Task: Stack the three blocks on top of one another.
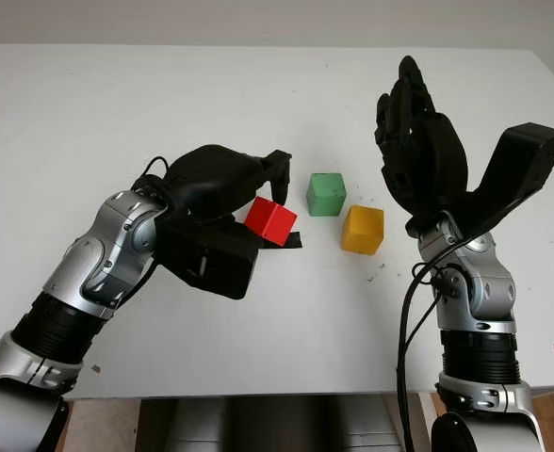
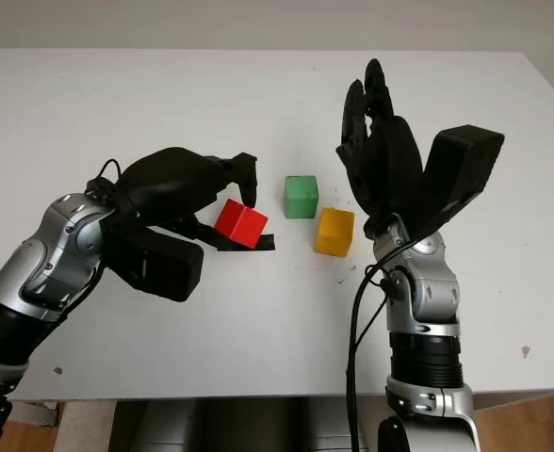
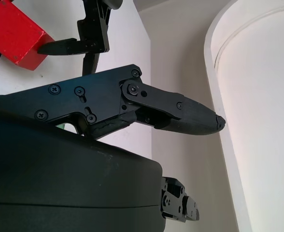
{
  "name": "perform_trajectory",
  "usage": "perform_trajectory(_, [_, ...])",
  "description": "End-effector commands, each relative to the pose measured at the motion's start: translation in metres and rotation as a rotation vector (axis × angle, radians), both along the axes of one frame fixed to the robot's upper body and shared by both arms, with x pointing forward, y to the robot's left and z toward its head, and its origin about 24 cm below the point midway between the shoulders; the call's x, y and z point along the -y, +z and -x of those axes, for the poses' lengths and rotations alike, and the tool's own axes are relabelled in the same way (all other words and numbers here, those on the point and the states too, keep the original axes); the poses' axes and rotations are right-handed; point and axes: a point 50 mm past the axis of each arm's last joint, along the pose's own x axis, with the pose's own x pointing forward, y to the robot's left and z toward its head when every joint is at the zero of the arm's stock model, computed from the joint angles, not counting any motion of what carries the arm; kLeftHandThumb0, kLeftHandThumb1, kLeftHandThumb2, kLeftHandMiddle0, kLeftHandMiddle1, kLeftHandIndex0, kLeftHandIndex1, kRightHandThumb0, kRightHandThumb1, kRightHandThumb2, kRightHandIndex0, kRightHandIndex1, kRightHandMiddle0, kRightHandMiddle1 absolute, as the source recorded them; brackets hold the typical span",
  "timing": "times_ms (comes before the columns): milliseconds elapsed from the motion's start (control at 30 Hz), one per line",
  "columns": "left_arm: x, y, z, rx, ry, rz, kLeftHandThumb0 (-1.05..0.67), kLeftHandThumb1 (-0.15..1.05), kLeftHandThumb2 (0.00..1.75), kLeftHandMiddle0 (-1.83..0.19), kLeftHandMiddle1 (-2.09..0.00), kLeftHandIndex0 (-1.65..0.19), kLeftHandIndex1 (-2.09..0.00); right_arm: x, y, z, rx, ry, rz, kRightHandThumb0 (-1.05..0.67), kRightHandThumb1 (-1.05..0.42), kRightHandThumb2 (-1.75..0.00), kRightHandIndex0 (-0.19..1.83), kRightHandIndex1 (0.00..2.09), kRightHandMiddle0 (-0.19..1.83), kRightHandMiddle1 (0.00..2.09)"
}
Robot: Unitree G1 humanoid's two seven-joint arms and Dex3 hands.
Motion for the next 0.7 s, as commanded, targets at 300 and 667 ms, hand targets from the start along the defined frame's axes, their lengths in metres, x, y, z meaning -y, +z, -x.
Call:
perform_trajectory(300, [0.0008, 0.0004, -0.0001, -0.022, -0.008, -0.045, -0.29, 1.02, 0.05, -0.29, -0.06, -0.26, -1.83, 0.0, 0.005, 0.0023, 0.017, -0.014, -0.004, -0.69, -1.05, -0.66, -0.19, 0.0, -0.19, 0.0])
perform_trajectory(667, [0.0018, -0.0033, -0.0029, -0.036, 0.018, -0.067, -0.55, 1.0, 0.06, -0.13, -0.04, -0.16, -1.07, 0.0011, 0.0033, 0.0038, 0.025, -0.014, -0.005, -0.69, -1.05, -0.66, -0.19, 0.0, -0.19, 0.0])
